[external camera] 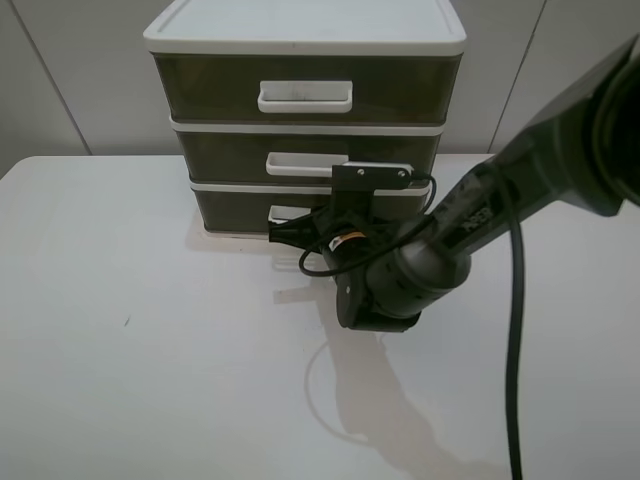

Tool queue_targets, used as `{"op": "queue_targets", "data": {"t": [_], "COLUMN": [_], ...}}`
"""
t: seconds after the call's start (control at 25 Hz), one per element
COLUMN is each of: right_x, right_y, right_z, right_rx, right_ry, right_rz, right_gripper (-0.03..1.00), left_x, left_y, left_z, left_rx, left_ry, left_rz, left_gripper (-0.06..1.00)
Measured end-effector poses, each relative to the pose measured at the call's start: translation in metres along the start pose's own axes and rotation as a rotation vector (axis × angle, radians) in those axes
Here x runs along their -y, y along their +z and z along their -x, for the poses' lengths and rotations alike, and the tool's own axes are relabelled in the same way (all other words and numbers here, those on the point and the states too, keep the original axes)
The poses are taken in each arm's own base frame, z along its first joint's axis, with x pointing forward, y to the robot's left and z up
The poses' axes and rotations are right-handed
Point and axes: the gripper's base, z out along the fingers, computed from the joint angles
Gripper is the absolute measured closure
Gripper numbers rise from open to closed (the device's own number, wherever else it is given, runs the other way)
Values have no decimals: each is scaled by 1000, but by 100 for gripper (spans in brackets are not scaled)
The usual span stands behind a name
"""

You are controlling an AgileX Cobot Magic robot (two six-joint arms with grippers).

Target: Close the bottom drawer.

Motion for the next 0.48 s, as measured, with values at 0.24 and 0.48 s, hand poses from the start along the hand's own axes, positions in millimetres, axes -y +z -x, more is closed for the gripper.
{"op": "queue_targets", "data": {"t": [0.24, 0.48], "right_x": [-5, 3], "right_y": [-18, -45], "right_z": [6, 1], "right_rx": [-5, -78], "right_ry": [0, -33], "right_rz": [22, 39], "right_gripper": [95, 95], "left_x": [0, 0], "left_y": [0, 0], "left_z": [0, 0], "left_rx": [0, 0], "left_ry": [0, 0], "left_rz": [0, 0], "left_gripper": [23, 23]}}
